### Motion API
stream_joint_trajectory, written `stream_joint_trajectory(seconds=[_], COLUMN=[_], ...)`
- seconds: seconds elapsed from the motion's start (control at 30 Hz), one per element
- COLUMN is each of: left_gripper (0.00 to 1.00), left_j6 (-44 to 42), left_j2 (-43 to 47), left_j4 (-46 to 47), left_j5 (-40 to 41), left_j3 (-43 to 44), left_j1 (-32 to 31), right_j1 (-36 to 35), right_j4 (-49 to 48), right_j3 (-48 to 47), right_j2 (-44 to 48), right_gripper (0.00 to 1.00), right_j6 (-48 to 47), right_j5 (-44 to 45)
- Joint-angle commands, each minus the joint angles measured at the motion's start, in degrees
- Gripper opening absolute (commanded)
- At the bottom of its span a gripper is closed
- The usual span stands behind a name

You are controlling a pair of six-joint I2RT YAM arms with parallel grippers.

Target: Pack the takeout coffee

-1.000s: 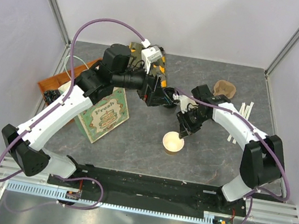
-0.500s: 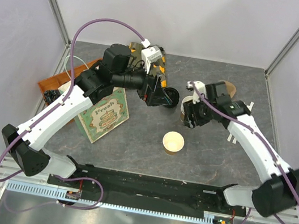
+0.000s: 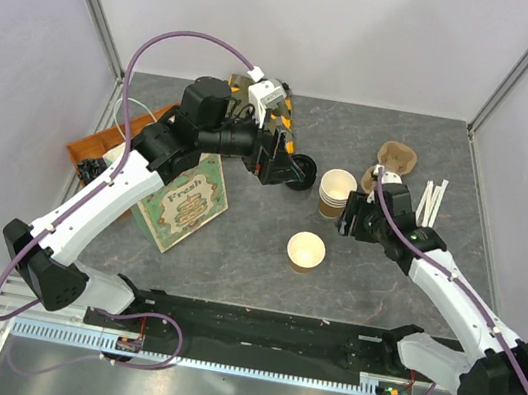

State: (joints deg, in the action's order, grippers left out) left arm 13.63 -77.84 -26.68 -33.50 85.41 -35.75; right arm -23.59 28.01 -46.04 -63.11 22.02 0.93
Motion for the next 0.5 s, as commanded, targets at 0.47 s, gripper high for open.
stream_joint_trajectory(seconds=[0.47], left_gripper=[1.00], left_j6=[0.5], left_j2=[0.1], left_j4=[3.5], left_j5=[2.7], left_j3=[-1.0], left_j1=[0.6], right_j1=[-1.4], right_j4=[-25.5], right_j3=[2.2], right_j2=[-14.3], right_gripper=[0.68], right_j6=[10.1], right_j5=[9.2])
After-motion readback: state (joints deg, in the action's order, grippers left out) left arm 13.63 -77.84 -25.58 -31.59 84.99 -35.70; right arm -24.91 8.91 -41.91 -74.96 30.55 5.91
